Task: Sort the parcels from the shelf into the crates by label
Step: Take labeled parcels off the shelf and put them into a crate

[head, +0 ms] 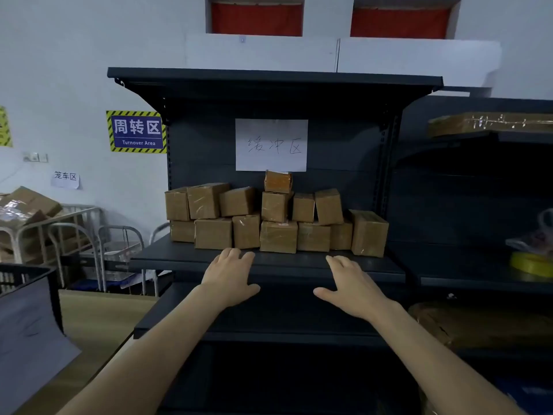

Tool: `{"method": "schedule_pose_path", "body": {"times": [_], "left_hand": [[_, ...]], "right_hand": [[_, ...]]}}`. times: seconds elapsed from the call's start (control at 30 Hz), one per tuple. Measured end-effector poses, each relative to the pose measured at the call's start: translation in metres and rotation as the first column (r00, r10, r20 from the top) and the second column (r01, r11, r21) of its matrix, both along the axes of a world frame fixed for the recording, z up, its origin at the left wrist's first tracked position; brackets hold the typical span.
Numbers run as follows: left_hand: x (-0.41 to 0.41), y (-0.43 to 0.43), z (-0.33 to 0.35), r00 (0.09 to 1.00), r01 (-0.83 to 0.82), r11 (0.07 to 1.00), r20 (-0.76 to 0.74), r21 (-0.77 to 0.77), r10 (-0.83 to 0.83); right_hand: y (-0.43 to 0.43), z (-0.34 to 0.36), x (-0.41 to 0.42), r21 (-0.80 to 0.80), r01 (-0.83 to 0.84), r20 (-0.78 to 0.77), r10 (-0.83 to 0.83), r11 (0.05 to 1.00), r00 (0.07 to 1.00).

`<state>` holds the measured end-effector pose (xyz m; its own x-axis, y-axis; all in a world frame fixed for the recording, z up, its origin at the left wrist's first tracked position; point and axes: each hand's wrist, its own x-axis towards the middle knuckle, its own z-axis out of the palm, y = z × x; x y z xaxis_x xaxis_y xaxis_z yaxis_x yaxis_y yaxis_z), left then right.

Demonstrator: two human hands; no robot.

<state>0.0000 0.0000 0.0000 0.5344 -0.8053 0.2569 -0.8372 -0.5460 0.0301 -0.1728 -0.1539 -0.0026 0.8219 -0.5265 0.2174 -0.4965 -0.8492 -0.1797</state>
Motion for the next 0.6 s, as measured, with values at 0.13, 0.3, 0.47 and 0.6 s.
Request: {"method": "schedule_pose_path", "body": {"times": [0.13, 0.3, 0.47, 0.6], "left_hand": [[0.01, 0.005, -0.003, 1.0, -0.022, 1.0, -0.016, -0.004, 0.022], [0.028, 0.014, -0.005, 0.998, -0.052, 0.999, -0.02, 0.003, 0.052], [0.053, 0.026, -0.005, 0.998, -0.059, 0.998, -0.027, 0.005, 0.059], [0.077, 0.037, -0.007, 0.997, -0.072, 0.997, -0.033, 0.012, 0.072]], "right_hand": [[0.003, 0.0, 0.008, 0.009, -0.002, -0.005, 0.002, 1.0, 1.0], [0.012, 0.001, 0.027, 0.013, -0.016, -0.011, 0.016, 1.0, 1.0], [0.02, 0.0, 0.054, 0.01, -0.029, -0.014, 0.029, 1.0, 0.999], [0.028, -0.002, 0.08, 0.027, -0.027, -0.01, 0.027, 0.999, 1.0]]}}
